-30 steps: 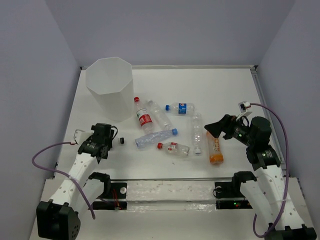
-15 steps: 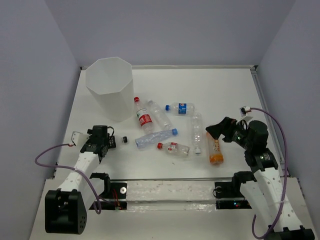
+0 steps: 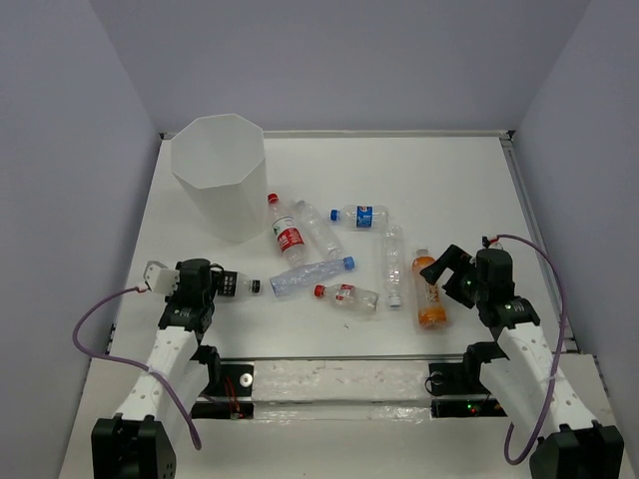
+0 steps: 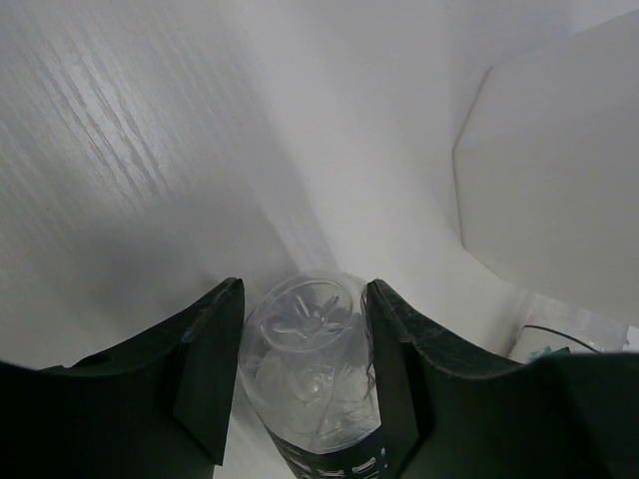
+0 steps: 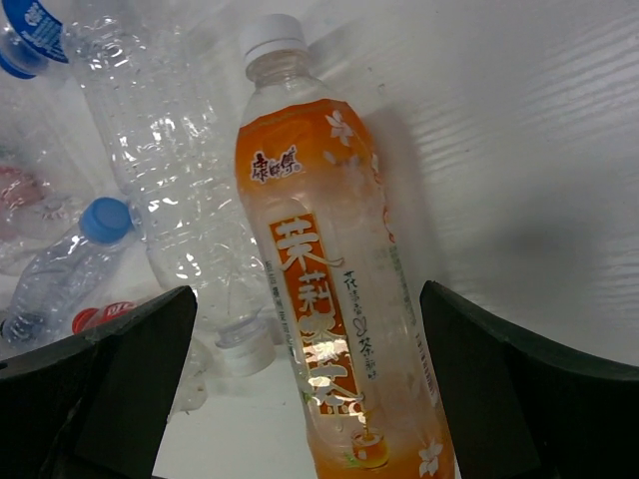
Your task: Put the plastic bottles in the bin
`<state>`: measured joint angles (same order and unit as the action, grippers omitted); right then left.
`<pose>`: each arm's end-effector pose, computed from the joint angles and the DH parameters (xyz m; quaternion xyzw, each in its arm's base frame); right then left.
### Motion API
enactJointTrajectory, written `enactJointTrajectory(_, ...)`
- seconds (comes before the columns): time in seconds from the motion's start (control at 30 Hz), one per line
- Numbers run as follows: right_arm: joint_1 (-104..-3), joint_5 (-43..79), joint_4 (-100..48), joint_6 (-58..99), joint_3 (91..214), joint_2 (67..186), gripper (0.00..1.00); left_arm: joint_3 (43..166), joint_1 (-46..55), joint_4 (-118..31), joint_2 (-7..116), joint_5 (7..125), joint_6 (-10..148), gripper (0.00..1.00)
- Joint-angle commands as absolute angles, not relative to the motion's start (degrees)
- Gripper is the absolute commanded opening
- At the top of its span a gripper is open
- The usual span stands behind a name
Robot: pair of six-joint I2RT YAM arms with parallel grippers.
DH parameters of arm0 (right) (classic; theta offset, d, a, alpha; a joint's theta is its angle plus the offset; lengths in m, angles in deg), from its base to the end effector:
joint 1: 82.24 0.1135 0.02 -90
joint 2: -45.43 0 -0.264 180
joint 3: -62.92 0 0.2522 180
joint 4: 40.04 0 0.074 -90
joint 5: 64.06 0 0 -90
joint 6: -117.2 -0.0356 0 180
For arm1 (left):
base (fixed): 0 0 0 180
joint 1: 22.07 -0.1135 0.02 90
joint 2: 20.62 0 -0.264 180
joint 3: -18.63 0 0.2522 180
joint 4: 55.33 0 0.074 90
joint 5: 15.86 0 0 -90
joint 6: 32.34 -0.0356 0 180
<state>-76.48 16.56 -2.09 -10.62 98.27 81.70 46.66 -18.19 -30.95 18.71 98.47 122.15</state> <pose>0.1430 0.0203 0.1971 0.2144 0.8739 0.2281 0.3720 0.1502 0.0045 0.1693 -0.5219 0.7024 -0.0956 0.4745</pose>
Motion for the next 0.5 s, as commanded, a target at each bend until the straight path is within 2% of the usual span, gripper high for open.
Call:
enactJointTrajectory(0.0,-75.92,21.54,-2.55,-12.0,99.97,85.4,1.0,44.97,-18.55,-35.94,17.62,97.17,119.27,0.41)
enactJointTrajectory(0.27,-75.92,21.11,-4.57,-10.77,101.2,91.56,1.0,43.91,-18.64,-39.46,16.91,94.62,117.17,0.32)
enactJointTrajectory(0.47,-75.92,20.23,-7.99,-10.24,100.85,96.22,1.0,51.27,-18.64,-34.03,10.33,90.85,110.67,0.31)
